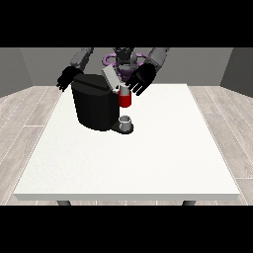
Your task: Insert the coffee pod into the coffee machine and close the lid
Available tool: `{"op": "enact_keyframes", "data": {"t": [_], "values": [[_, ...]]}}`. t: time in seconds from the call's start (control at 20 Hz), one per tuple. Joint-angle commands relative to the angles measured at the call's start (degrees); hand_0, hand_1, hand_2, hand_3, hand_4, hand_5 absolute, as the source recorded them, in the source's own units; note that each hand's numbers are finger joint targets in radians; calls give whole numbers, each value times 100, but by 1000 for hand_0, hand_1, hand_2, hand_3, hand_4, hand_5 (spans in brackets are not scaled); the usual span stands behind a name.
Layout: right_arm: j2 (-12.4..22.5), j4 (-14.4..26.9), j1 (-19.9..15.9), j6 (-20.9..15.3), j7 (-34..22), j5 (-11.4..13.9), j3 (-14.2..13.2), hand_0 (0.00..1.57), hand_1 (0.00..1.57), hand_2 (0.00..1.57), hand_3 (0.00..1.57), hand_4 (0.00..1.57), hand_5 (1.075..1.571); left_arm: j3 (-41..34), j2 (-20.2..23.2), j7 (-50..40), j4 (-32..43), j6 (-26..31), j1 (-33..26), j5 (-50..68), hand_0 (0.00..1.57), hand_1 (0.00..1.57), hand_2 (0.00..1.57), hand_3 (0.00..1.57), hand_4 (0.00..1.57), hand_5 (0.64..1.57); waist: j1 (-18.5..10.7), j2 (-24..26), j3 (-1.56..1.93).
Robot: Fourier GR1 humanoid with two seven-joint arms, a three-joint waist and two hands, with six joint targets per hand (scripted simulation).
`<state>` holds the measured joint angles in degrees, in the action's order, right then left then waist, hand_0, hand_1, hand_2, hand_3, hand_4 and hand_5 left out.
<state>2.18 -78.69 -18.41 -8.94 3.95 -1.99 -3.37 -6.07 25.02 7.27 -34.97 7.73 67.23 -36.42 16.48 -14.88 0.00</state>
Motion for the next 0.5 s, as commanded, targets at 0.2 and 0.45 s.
{"op": "enact_keyframes", "data": {"t": [0.2,0.45], "values": [[-64,-9,98,-15,133,21,47,0,0,0,0,403,1571,-2,-133,-43,70,-36,-13,-63,1230,1230,1274,1180,481,1571,63,-74,1],[46,-45,-18,-21,-110,-10,-22,0,0,0,0,380,1571,-48,-73,-70,112,-14,23,-87,1211,1211,1239,1123,460,1571,102,-124,1]]}}
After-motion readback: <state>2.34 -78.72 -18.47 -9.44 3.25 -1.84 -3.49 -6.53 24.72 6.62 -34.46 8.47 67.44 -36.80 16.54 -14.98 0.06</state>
